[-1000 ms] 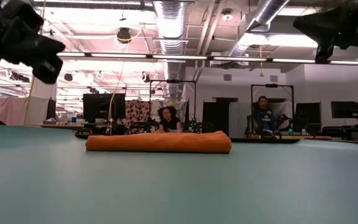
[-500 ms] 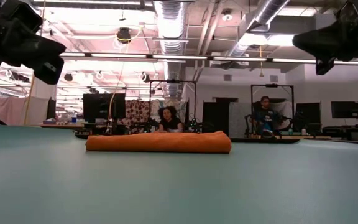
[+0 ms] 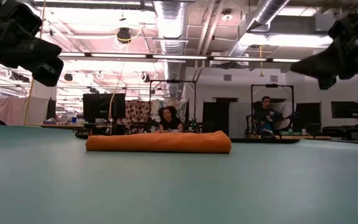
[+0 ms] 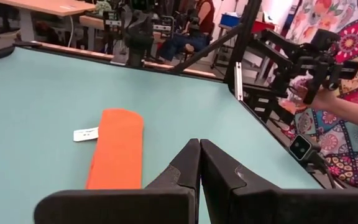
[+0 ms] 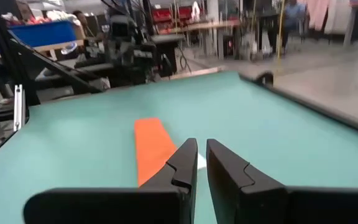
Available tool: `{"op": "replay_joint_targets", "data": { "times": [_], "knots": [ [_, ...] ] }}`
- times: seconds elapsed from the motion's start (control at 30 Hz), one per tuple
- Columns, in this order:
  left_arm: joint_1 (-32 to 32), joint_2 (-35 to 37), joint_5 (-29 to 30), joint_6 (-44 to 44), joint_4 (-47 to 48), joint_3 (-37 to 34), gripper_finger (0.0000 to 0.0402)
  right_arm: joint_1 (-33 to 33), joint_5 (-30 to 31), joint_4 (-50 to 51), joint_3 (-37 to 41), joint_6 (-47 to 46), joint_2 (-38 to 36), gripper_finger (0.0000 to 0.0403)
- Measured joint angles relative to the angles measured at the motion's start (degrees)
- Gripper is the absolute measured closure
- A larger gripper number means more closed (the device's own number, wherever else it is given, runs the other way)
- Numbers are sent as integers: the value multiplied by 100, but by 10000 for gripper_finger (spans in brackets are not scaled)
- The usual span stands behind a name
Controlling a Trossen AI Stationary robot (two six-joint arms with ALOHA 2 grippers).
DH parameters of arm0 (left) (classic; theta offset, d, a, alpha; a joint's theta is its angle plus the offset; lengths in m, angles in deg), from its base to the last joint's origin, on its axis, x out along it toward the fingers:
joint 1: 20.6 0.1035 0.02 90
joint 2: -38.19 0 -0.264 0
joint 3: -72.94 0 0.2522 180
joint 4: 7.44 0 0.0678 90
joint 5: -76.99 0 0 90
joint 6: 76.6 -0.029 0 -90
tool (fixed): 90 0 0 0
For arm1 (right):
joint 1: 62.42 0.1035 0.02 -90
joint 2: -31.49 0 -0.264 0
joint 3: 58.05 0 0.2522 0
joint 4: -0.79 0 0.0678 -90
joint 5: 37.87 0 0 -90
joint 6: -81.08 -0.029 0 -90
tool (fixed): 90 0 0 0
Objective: Roll napkin
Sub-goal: Return to Home Position
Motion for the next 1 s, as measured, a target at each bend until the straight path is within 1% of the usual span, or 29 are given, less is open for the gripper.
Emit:
{"op": "replay_joint_targets", "data": {
  "times": [0.13, 1.0],
  "knots": [
    [0, 0, 7, -1, 2, 0, 402, 0, -1, 335, 0, -535, 0, 345],
    [-1, 0, 13, 16, -2, -9, 402, 0, -7, 459, 0, -536, 0, 345]
  ]
}}
